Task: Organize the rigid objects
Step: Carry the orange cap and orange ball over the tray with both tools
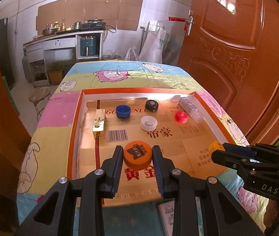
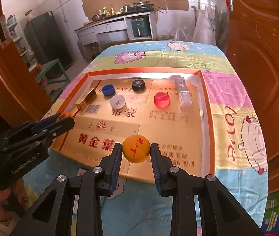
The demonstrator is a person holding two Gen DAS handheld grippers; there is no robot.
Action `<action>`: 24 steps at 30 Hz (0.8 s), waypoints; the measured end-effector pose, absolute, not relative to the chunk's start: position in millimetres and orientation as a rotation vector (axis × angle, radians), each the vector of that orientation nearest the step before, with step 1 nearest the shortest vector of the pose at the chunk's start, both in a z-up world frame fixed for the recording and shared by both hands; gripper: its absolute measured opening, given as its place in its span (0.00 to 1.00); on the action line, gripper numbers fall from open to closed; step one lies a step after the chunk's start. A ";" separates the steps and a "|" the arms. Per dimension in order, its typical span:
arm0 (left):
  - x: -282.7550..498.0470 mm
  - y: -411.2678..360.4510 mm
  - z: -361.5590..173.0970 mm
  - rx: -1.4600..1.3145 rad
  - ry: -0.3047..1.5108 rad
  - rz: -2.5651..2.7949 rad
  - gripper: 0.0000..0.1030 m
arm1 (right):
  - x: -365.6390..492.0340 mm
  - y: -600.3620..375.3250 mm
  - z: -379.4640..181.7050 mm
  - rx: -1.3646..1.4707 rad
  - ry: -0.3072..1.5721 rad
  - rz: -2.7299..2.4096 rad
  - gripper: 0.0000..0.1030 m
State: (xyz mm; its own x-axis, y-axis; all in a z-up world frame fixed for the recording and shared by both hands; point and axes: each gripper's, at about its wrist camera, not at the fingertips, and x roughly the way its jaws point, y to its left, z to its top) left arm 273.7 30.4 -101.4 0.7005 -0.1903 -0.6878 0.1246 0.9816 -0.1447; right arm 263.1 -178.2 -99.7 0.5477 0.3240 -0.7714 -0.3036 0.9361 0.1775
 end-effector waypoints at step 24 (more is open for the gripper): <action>327.5 32.1 -115.1 -0.094 0.823 -0.152 0.30 | 323.0 -160.2 -111.1 -0.005 0.918 0.418 0.29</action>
